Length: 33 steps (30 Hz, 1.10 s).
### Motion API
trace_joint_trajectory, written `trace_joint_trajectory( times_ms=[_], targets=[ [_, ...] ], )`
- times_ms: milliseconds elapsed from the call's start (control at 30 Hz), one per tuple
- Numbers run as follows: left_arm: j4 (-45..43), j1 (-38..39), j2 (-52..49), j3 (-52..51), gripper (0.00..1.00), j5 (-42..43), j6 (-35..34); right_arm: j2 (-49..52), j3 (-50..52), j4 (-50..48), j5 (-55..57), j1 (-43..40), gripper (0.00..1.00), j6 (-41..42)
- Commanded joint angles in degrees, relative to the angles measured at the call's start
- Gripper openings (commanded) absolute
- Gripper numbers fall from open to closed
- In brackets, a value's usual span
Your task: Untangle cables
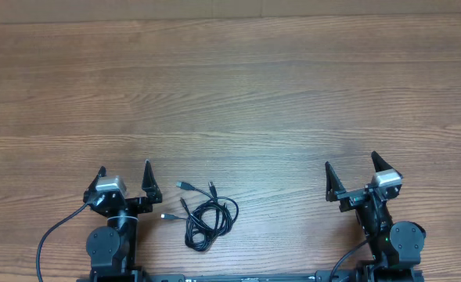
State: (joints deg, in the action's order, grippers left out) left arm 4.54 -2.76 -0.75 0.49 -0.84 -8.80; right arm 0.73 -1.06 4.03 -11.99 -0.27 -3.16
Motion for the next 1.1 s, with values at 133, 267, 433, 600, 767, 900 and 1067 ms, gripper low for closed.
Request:
trace_joint_trajectory(
  times_ms=[133,267,433,600,767,900,1067],
  targets=[
    [0.04,-0.22,0.39,-0.11,1.0,0.11,2.45,-0.57,0.59,-0.26,0.42,0.22,1.0,0.28],
    [1.92,-0.22,0.39,1.14,1.0,-1.36,2.43,-0.57,0.59,-0.26,0.42,0.22,1.0,0.28],
    [7.08,-0.22,0.39,4.13,1.0,-2.34,2.4,-0.57,0.59,-0.26,0.42,0.22,1.0,0.28],
    [10.91,-0.22,0.39,6.91,1.0,-2.32,2.43,-0.57,0.59,-0.26,0.42,0.22,1.0,0.28],
    [14.14,-0.22,0.37,9.03,1.0,-2.58,3.08,-0.57,0.59,-0.26,0.42,0.22,1.0,0.28],
    [14.08,-0.22,0.37,9.07,1.0,-2.58,3.06,-0.57,0.59,-0.26,0.42,0.22,1.0,0.28],
    [14.51,-0.22,0.02,9.94,1.0,-2.58,3.08,-0.57,0.59,-0.26,0.42,0.22,1.0,0.28]
  ],
)
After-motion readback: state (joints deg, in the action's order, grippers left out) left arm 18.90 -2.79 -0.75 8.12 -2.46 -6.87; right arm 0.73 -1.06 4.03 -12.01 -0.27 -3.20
